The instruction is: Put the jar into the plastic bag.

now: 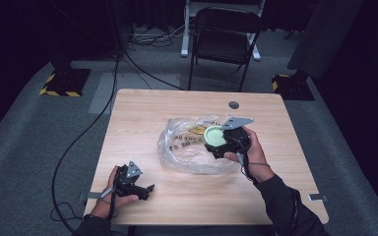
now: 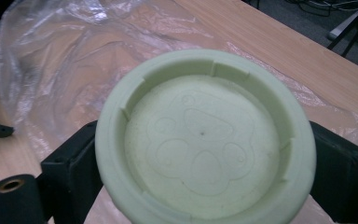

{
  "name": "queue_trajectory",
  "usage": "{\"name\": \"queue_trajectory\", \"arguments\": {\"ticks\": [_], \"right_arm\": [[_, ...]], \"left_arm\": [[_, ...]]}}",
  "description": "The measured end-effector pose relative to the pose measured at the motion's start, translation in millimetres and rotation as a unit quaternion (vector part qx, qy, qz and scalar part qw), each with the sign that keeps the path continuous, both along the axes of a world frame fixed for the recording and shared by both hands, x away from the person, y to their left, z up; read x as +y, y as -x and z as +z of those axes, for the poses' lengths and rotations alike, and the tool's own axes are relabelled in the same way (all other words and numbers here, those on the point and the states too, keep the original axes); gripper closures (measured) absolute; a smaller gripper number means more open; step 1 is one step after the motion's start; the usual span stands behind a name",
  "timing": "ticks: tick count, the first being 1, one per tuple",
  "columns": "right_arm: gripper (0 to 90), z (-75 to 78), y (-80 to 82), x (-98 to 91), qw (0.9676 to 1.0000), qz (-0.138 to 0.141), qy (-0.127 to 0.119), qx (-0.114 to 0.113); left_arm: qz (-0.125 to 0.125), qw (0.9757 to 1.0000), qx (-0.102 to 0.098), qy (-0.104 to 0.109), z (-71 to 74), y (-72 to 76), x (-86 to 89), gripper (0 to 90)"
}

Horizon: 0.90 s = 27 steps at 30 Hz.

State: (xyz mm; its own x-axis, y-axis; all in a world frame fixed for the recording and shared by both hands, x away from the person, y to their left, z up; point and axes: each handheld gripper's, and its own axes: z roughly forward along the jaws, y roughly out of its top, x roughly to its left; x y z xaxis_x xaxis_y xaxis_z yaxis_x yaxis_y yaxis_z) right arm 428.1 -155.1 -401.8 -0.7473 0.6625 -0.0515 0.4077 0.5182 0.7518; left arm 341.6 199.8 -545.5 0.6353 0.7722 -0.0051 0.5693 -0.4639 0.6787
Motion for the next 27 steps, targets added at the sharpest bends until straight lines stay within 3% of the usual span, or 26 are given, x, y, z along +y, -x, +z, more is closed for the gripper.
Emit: {"name": "queue_trajectory", "arguments": {"ticks": [10, 27], "right_arm": [[11.1, -19.9, -23.4, 11.2, 0.9997, -0.018, 0.012, 0.006], [11.1, -49.8, -44.9, 25.8, 0.9982, -0.043, 0.033, 0.025]], "left_arm": [[-0.001, 1.0, 0.0, 0.0, 0.0, -0.1, 0.0, 0.4], [-0.001, 1.0, 0.0, 0.0, 0.0, -0.2, 0.1, 0.4]]}}
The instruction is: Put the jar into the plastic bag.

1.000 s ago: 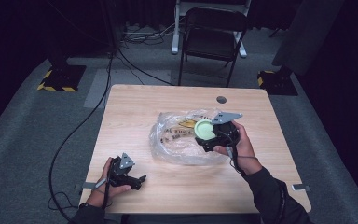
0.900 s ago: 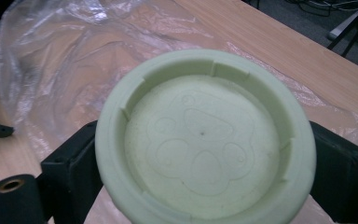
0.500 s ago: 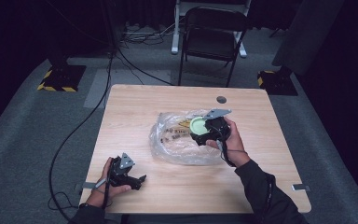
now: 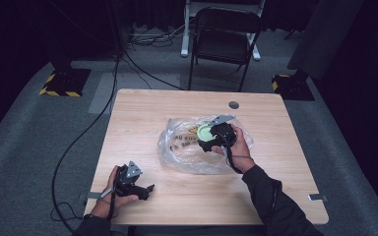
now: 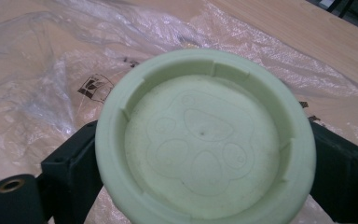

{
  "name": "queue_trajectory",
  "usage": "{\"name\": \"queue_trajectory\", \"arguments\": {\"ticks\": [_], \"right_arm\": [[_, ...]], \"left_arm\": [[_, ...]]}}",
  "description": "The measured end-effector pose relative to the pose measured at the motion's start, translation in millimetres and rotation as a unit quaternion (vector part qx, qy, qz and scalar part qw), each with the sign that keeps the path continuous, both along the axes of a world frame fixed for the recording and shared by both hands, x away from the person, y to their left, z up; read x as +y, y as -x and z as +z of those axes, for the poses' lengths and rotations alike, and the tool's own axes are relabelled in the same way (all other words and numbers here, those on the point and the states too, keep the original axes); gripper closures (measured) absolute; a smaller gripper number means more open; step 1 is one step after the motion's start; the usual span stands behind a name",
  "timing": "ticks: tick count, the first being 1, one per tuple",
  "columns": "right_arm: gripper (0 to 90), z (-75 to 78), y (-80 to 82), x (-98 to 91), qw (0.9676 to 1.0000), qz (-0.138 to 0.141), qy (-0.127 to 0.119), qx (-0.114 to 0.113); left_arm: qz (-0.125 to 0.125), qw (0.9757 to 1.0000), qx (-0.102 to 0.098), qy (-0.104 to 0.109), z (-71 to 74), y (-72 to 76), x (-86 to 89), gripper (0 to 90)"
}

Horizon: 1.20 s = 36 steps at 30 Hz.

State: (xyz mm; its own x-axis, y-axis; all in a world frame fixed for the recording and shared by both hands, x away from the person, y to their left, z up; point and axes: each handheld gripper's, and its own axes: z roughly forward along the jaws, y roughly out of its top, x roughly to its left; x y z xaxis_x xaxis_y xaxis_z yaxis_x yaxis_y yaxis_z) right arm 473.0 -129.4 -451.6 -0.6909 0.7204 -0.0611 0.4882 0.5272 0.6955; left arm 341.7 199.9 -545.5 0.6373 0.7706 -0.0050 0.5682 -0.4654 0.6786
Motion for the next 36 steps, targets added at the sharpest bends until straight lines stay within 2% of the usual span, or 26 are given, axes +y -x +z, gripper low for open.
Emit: {"name": "queue_trajectory", "arguments": {"ticks": [13, 20, 25, 36], "right_arm": [[11.1, -23.1, -6.5, 9.5, 0.9995, -0.012, 0.015, 0.024], [11.1, -30.8, -9.5, 9.7, 0.999, -0.019, 0.025, 0.033], [11.1, -34.7, -10.8, 9.5, 0.9983, -0.017, 0.035, 0.044], [10.7, -36.3, -11.9, 6.2, 0.9974, -0.01, 0.038, 0.06]], "left_arm": [[0.0, 1.0, 0.0, 0.0, 0.0, 0.0, 0.0, 0.4], [0.0, 1.0, 0.0, 0.0, 0.0, 0.0, 0.0, 0.4], [0.0, 1.0, 0.0, 0.0, 0.0, 0.0, 0.0, 0.4], [0.0, 1.0, 0.0, 0.0, 0.0, 0.0, 0.0, 0.4]]}}
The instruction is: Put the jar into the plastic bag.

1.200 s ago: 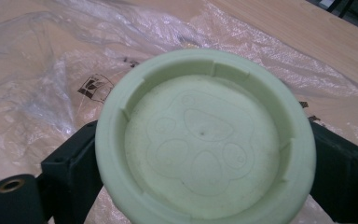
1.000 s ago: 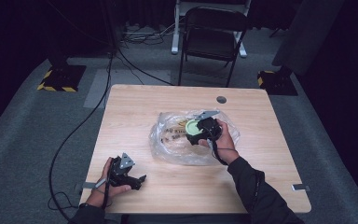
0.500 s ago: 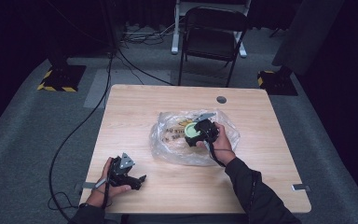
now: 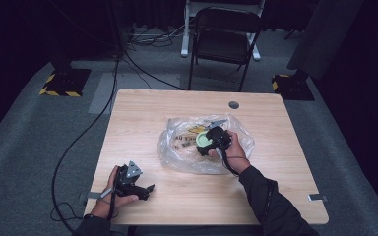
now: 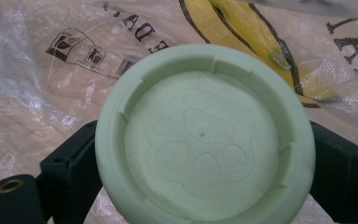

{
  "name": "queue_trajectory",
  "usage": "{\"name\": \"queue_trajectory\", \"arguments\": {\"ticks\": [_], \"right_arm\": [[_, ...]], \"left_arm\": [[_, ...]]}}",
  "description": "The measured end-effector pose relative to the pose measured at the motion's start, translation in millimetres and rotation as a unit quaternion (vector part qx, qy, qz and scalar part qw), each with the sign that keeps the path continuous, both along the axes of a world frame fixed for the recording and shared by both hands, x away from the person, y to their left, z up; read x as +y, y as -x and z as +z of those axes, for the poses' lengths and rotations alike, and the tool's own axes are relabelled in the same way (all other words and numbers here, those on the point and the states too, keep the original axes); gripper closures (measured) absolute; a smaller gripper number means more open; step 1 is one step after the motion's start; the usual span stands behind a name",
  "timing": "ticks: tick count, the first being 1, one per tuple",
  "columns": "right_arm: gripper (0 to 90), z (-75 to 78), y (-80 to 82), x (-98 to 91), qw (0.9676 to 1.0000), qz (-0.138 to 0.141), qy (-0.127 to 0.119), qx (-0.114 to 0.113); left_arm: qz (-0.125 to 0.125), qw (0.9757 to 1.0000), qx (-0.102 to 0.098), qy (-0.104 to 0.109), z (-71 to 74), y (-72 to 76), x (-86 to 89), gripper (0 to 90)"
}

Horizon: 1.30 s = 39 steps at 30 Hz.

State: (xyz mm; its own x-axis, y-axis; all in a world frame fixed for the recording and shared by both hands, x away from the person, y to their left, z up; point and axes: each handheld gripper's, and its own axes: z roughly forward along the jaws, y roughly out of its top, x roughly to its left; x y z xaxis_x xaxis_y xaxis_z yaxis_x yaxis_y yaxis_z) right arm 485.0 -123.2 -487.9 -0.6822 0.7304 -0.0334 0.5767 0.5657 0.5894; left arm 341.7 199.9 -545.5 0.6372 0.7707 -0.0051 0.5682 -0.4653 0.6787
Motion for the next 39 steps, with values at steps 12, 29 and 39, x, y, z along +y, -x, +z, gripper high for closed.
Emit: {"name": "queue_trajectory", "arguments": {"ticks": [12, 29, 39], "right_arm": [[4.2, 2.4, 1.0, 0.9, 0.9999, -0.004, 0.014, -0.003], [4.0, 14.9, 7.9, -0.1, 0.9993, 0.007, -0.008, -0.036], [4.0, 38.0, 24.7, -1.5, 0.9946, 0.03, -0.044, -0.089]], "left_arm": [[0.0, 1.0, 0.0, 0.0, 0.0, 0.0, 0.0, 0.4], [0.0, 1.0, 0.0, 0.0, 0.0, 0.0, 0.0, 0.4], [0.0, 1.0, 0.0, 0.0, 0.0, 0.0, 0.0, 0.4]]}}
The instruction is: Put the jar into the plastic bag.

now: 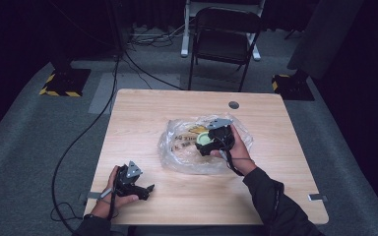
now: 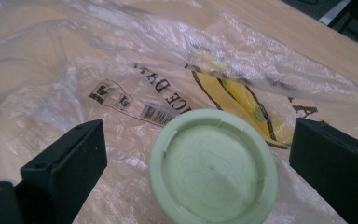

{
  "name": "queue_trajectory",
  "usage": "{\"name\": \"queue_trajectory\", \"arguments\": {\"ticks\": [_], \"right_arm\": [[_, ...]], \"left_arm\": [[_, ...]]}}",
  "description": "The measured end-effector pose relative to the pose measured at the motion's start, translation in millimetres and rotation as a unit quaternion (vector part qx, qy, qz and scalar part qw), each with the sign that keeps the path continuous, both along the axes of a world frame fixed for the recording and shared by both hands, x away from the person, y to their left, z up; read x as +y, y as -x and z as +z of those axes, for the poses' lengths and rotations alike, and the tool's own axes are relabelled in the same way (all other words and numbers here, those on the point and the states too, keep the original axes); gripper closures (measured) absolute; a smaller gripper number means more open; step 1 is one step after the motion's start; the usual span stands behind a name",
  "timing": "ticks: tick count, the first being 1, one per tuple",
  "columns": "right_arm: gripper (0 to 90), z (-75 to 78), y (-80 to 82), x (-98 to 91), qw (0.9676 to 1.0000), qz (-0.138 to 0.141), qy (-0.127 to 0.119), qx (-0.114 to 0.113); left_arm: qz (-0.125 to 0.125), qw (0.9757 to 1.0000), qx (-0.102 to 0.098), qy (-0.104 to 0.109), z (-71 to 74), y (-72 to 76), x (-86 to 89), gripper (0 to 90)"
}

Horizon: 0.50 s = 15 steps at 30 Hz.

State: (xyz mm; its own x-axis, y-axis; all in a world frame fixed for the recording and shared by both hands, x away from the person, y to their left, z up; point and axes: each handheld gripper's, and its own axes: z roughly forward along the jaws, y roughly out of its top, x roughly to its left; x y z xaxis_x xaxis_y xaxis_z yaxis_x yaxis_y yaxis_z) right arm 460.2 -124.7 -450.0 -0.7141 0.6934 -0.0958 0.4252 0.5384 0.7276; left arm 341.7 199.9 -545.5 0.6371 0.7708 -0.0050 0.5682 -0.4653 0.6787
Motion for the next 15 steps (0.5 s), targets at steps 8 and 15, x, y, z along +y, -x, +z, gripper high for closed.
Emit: {"name": "queue_trajectory", "arguments": {"ticks": [8, 15], "right_arm": [[4.0, 15.3, 11.6, -2.7, 0.9998, 0.009, 0.006, -0.016], [4.0, 24.2, 25.1, -9.3, 0.9997, 0.017, 0.007, -0.015]], "left_arm": [[0.0, 1.0, 0.0, 0.0, 0.0, -0.1, 0.0, 0.4], [0.0, 1.0, 0.0, 0.0, 0.0, -0.1, 0.0, 0.4]]}}
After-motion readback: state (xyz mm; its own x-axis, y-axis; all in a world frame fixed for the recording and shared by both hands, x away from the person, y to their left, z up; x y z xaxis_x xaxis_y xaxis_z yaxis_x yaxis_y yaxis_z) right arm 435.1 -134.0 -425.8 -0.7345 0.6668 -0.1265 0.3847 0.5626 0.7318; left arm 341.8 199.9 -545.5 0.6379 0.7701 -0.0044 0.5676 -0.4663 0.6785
